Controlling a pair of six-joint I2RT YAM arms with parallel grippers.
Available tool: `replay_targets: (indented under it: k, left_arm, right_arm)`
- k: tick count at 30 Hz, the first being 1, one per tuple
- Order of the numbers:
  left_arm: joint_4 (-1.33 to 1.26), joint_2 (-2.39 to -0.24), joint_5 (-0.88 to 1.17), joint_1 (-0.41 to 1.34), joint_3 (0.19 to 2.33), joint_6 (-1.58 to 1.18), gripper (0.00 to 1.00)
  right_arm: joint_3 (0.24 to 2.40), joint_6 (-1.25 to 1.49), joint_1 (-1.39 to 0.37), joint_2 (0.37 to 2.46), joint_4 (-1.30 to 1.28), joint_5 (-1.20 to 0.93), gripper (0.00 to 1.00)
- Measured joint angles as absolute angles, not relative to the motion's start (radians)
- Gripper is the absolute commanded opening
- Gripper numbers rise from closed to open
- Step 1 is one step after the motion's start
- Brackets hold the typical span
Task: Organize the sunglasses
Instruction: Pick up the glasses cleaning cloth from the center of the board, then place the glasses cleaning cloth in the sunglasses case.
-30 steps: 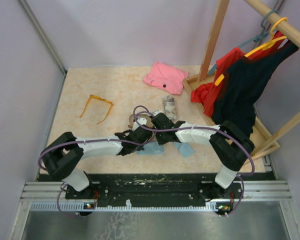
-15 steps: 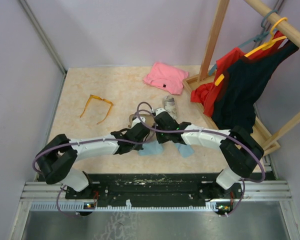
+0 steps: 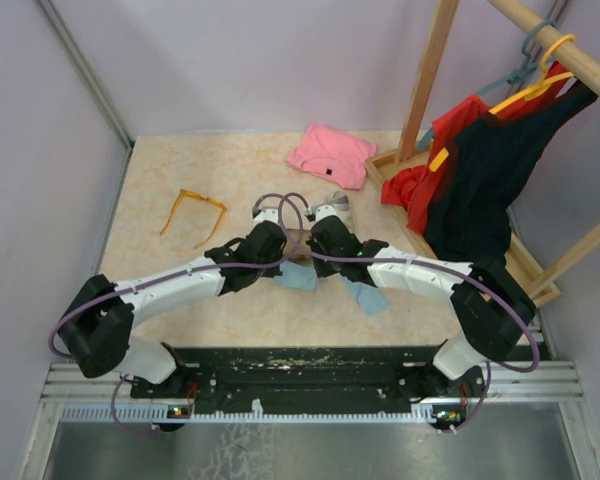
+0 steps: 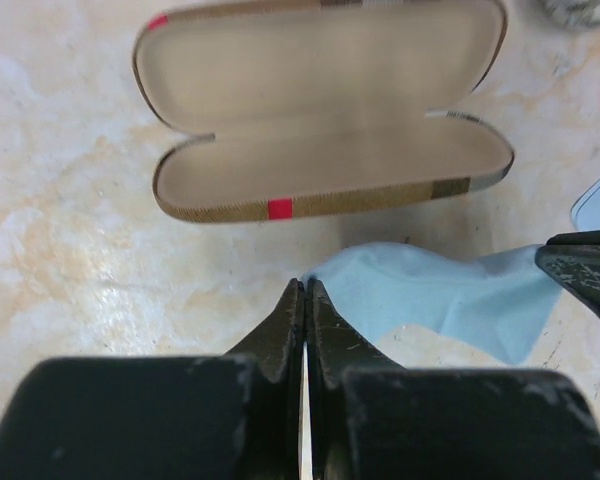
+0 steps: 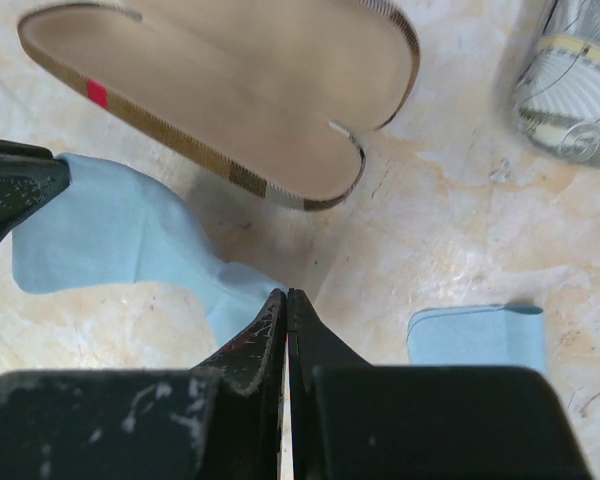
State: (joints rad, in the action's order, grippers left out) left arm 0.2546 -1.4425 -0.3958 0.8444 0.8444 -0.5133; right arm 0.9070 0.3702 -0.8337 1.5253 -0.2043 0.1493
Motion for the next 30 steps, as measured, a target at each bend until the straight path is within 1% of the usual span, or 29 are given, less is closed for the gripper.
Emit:
replay_targets:
  k: [10, 17, 24, 30]
  left_arm:
    - [0.240, -1.434, -0.395, 0.778, 0.898, -0.442, 0.01]
    - [0.210, -1.446, -0.393, 0.707, 0.926, -0.395, 0.01]
    - [0.155, -1.525, -0.381, 0.666, 0.945, -0.364, 0.01]
    - [0.130, -1.584, -0.362, 0.654, 0.948, -0.358, 0.01]
  right_arm:
    - [1.006, 0.371, -0.777, 1.535, -0.188, 0.143, 0.00]
    - [1.103, 0.370, -0.750, 1.617, -0.160, 0.109, 0.00]
    - [1.178, 0.369, -0.717, 1.735, -0.165, 0.081, 0.00]
    - [1.180, 0.368, -0.705, 1.774, -0.174, 0.069, 0.00]
